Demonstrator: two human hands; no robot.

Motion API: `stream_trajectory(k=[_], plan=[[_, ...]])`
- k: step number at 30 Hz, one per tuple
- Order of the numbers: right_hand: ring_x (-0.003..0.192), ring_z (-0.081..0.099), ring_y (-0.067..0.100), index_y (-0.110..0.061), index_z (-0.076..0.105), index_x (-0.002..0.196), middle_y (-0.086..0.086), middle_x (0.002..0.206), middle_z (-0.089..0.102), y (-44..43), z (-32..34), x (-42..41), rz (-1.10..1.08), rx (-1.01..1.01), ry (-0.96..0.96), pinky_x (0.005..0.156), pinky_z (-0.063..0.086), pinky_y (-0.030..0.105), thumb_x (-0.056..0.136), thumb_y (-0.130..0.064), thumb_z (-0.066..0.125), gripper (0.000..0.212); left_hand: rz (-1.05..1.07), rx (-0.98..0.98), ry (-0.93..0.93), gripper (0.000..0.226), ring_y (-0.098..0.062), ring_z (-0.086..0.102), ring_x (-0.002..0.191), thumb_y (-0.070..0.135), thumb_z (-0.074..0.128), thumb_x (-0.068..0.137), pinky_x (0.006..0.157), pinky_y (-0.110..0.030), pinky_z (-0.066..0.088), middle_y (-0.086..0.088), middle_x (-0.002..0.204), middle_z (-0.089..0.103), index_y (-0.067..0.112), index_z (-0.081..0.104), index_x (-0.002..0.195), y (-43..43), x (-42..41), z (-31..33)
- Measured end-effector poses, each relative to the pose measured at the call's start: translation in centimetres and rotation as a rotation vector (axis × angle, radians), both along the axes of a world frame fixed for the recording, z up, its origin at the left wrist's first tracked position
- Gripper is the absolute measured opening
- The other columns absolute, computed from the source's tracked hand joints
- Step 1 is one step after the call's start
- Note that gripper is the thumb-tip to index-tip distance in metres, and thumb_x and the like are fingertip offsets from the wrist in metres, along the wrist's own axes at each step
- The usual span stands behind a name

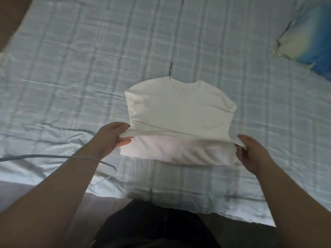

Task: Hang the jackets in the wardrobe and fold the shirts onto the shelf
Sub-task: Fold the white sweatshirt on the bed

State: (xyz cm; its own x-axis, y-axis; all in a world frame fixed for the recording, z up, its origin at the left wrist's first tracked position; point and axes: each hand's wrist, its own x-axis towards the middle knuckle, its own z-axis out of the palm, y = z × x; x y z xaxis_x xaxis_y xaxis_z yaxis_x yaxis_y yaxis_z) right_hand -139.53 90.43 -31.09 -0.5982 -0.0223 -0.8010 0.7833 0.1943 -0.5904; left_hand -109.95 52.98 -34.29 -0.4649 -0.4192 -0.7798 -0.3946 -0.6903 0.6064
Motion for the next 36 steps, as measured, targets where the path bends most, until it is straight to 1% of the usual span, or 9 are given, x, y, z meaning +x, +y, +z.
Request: stream_trajectory(k=[6,9,11,17,23,27,31,34,36], plan=[[0.057,0.068,0.010,-0.016,0.060,0.102,0.003,0.070,0.071,-6.6,-2.8,-5.9,-0.217,-0.162,-0.001,0.054,0.054,0.020,0.099,-0.011,0.055,0.008,0.051,0.068,0.073,0.008,-0.028,0.071,0.106,0.018,0.061,0.096,0.075,-0.035,0.059,-0.012,0.109,0.075,0.015,0.067,0.100,-4.3,-9.4,-3.1],[0.062,0.070,0.012,-0.014,0.057,0.108,0.005,0.084,0.068,-9.4,-5.3,-8.7,-0.251,-0.187,-0.012,0.058,0.058,0.023,0.098,-0.010,0.057,0.012,0.079,0.094,0.046,0.016,-0.024,0.072,0.099,0.023,0.053,0.099,0.082,-0.038,0.055,-0.015,0.109,0.073,0.016,0.066,0.094,-5.9,-13.4,-4.7],[0.065,0.068,0.015,-0.012,0.056,0.112,0.008,0.091,0.065,-10.9,-7.1,-10.6,-0.263,-0.177,0.002,0.061,0.059,0.025,0.097,-0.009,0.058,0.016,0.139,0.116,0.040,0.018,-0.025,0.070,0.096,0.022,0.047,0.102,0.084,-0.039,0.054,-0.018,0.111,0.070,0.012,0.061,0.103,-7.0,-15.3,-5.8],[0.060,0.066,0.013,-0.014,0.063,0.099,0.002,0.069,0.067,-13.3,-10.2,-15.2,-0.322,-0.203,0.114,0.061,0.056,0.025,0.094,-0.009,0.061,0.007,0.224,-0.042,0.124,0.022,-0.022,0.070,0.096,0.000,0.048,0.097,0.081,-0.031,0.060,-0.012,0.107,0.070,0.008,0.055,0.117,-10.0,-19.6,-8.2],[0.071,0.072,0.012,-0.018,0.066,0.101,-0.002,0.070,0.073,-16.3,-12.9,-18.1,-0.287,-0.202,0.197,0.072,0.060,0.029,0.096,-0.013,0.062,0.008,0.218,-0.105,0.141,0.021,-0.018,0.070,0.093,0.000,0.055,0.095,0.086,-0.030,0.057,-0.007,0.101,0.072,0.009,0.062,0.112,-11.2,-23.1,-10.4],[0.091,0.074,0.020,-0.018,0.058,0.123,0.009,0.100,0.074,-17.2,-15.1,-18.7,-0.266,-0.195,0.205,0.082,0.060,0.035,0.099,-0.018,0.056,0.024,0.236,-0.193,0.098,0.034,-0.018,0.066,0.096,0.000,0.063,0.092,0.095,-0.035,0.053,-0.005,0.108,0.068,0.015,0.056,0.121,-10.1,-24.1,-11.7],[0.101,0.072,0.020,-0.025,0.055,0.130,0.010,0.114,0.069,-16.5,-15.8,-17.4,-0.106,-0.153,0.351,0.090,0.057,0.034,0.093,-0.021,0.058,0.037,0.037,-0.530,-0.016,0.054,-0.009,0.062,0.109,0.002,0.056,0.095,0.093,-0.027,0.048,0.003,0.123,0.063,0.020,0.041,0.144,-7.3,-23.1,-12.3],[0.112,0.063,0.008,-0.037,0.057,0.126,-0.013,0.120,0.067,-14.7,-15.1,-13.9,0.263,0.174,0.628,0.102,0.049,0.033,0.093,-0.040,0.053,0.034,-0.345,-0.977,-0.066,0.054,-0.002,0.045,0.133,0.009,0.049,0.096,0.110,-0.025,0.036,0.007,0.146,0.050,0.023,0.040,0.148,-4.6,-20.7,-12.3],[0.127,0.049,-0.001,-0.037,0.048,0.137,-0.023,0.137,0.052,-12.5,-14.8,-11.1,0.550,0.368,0.825,0.110,0.035,0.022,0.097,-0.042,0.041,0.041,-0.608,-1.221,-0.096,0.053,-0.013,0.033,0.144,0.018,0.046,0.098,0.119,-0.036,0.027,-0.001,0.155,0.041,0.019,0.039,0.150,-2.9,-18.9,-12.4]])
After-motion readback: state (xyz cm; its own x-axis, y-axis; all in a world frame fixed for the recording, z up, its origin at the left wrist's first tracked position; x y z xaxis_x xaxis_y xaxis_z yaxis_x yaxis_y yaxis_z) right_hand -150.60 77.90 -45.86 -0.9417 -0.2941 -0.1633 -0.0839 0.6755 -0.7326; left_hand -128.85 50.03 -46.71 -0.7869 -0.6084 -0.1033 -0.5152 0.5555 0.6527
